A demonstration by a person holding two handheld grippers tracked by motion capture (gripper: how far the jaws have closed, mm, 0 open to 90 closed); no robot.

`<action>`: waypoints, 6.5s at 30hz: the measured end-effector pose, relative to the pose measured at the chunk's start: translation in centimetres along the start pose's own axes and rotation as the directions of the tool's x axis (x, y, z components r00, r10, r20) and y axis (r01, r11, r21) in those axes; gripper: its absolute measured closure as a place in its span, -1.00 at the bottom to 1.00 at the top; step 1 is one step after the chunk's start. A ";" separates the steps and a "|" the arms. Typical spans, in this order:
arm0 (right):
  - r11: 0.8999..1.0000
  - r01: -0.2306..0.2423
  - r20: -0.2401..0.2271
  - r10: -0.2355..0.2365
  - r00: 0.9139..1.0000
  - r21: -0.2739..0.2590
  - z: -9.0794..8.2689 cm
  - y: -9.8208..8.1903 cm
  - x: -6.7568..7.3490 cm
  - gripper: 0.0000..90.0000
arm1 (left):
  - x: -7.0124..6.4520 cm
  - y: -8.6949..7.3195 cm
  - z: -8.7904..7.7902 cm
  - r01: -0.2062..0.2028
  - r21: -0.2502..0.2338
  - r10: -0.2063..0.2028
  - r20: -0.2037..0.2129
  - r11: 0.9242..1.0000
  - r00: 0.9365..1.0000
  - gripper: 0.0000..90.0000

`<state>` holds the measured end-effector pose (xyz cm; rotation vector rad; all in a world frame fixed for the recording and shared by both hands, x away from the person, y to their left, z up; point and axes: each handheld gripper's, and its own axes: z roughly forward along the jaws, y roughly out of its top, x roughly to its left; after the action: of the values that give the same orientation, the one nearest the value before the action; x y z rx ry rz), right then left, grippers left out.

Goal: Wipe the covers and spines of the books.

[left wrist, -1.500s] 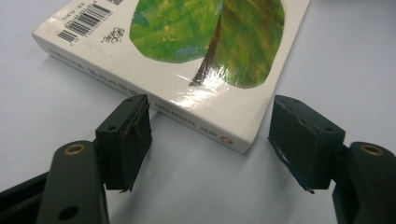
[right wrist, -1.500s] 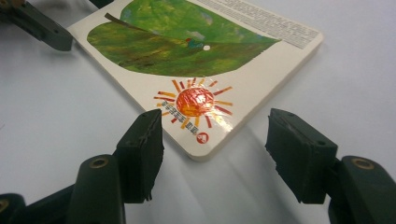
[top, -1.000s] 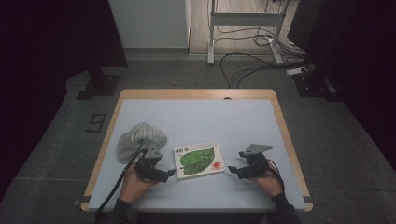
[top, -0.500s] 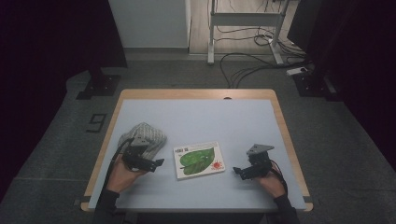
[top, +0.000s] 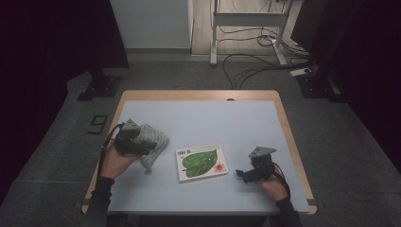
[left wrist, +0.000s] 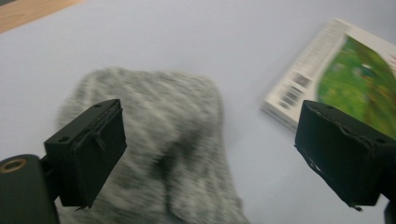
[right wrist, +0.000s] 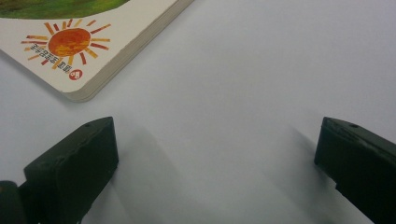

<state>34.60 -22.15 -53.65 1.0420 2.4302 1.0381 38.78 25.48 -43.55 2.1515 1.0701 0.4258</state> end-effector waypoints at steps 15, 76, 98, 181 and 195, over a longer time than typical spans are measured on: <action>1.000 0.000 0.000 0.000 1.000 -0.001 0.0 0.0 0.0 -1.00 | 4.4 -1.9 5.9 0.110 0.134 -0.099 -0.090 0.985 0.991 -0.67; 1.000 0.000 0.000 0.000 1.000 -0.002 0.0 0.0 0.0 -1.00 | -6.7 1.8 9.3 -0.136 0.105 0.114 0.193 0.985 0.975 0.38; 1.000 -0.001 0.000 0.001 1.000 0.000 0.0 0.0 0.0 -1.00 | -9.8 4.1 11.8 -0.195 0.110 0.168 0.216 0.975 0.962 0.38; 1.000 0.001 0.000 -0.001 1.000 -0.002 0.0 0.0 0.0 -1.00 | -12.4 3.6 11.5 -0.285 0.131 0.236 0.301 0.949 0.924 0.37; 1.000 0.001 0.000 -0.001 1.000 -0.002 0.0 0.0 0.0 -1.00 | -10.0 1.5 9.1 -0.251 0.137 0.208 0.268 0.958 0.941 0.37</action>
<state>34.57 -22.17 -53.67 1.0404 2.4284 1.0404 38.63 12.97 -48.87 2.4180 0.7376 0.1629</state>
